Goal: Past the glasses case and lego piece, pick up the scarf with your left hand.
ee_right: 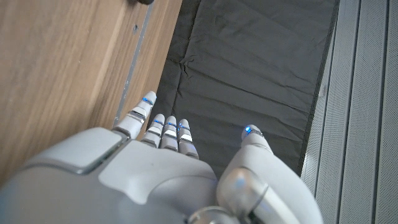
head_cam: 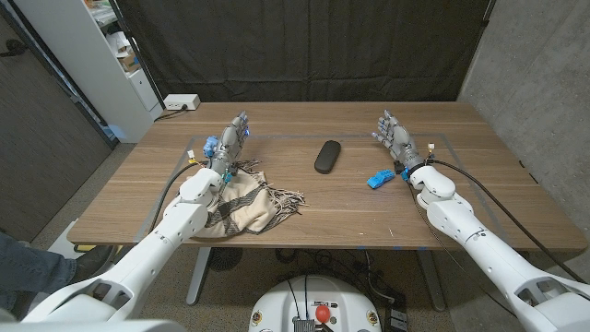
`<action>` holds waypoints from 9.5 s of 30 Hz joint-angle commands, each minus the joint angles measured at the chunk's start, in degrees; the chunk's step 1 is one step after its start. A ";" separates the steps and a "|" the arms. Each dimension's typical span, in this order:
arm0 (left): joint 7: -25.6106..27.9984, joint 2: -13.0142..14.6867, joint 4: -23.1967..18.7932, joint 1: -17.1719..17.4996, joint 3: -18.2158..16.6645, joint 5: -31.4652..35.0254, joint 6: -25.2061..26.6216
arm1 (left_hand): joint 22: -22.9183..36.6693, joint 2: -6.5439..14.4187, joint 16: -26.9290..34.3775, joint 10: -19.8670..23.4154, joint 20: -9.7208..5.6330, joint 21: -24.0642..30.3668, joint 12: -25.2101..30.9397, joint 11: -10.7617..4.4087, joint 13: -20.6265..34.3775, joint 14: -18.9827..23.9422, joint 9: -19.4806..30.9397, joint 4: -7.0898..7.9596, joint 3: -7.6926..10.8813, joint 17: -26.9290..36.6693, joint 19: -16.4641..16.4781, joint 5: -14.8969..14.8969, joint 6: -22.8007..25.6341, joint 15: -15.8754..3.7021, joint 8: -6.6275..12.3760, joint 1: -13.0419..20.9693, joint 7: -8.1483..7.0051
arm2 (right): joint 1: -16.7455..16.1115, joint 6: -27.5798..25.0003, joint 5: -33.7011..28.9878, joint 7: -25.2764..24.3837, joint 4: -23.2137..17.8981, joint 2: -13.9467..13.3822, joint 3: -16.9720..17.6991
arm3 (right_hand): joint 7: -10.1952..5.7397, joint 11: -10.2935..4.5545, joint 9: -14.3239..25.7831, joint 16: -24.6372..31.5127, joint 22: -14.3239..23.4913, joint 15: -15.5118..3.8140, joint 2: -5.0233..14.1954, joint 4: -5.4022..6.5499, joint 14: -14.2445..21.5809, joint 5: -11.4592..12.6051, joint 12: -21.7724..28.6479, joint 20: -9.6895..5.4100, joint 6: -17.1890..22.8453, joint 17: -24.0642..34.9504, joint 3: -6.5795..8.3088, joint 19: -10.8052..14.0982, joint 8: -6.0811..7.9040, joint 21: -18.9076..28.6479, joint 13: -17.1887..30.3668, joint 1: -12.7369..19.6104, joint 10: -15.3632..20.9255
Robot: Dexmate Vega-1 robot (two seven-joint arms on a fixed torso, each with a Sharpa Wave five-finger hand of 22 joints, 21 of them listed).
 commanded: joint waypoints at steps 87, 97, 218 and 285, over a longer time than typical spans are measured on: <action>-27.42 -28.47 -17.94 9.91 -34.94 29.39 2.48 | 0.18 1.60 0.33 0.49 0.63 0.45 0.71 -0.10 0.29 0.41 0.17 -0.98 0.66 0.16 -0.89 -0.44 0.99 0.09 0.52 1.81 -0.20 | 0.59 -7.41 -40.08 27.03 -3.31 35.81 40.24 | -0.27 0.72 0.21 -0.97 0.10 0.93 0.50 -0.61 -0.08 0.22 -0.16 0.31 0.78 0.22 0.10 -0.57 0.44 0.05 0.31 0.06 0.51; -28.20 -27.97 -18.34 10.56 -36.24 28.53 0.73 | 0.18 1.66 0.37 0.62 0.72 0.48 0.74 -0.21 0.29 0.59 0.17 -1.07 0.64 0.16 -0.80 -0.50 1.13 0.05 0.53 1.89 -0.22 | 0.32 -7.04 -39.87 27.02 -4.25 36.16 40.01 | -0.26 0.42 0.20 -0.92 0.08 0.75 0.52 -0.82 0.39 0.22 -0.01 -0.01 0.96 0.17 0.09 0.09 0.48 0.32 0.31 0.20 1.00; -30.57 -28.22 -27.81 22.90 -39.54 29.53 -19.81 | 0.17 1.91 0.45 2.59 2.27 0.48 1.02 -0.46 0.29 2.48 0.15 -1.88 0.31 0.14 -0.41 -0.75 4.32 -0.20 0.83 2.70 -0.35 | 2.53 -3.61 -39.41 27.15 -1.07 35.40 39.02 | -0.70 0.34 0.22 -1.42 0.03 0.62 0.93 -1.36 0.46 0.24 -0.24 -0.02 0.88 0.38 -0.47 -0.73 0.38 0.08 0.35 -0.55 1.09; -21.97 -27.09 -35.93 28.14 -39.80 52.45 -23.13 | 0.12 2.52 0.37 3.29 2.99 0.34 0.94 -1.00 0.28 3.16 0.19 -2.89 0.87 0.10 -0.59 -0.63 5.99 -0.48 0.97 4.71 -0.45 | 3.41 -2.04 -39.68 26.15 1.11 35.43 39.53 | -0.87 0.17 0.23 -1.54 0.03 0.68 1.12 -1.70 0.60 0.44 -0.20 0.07 1.11 0.40 -0.72 -0.85 0.40 0.05 0.37 -0.81 1.51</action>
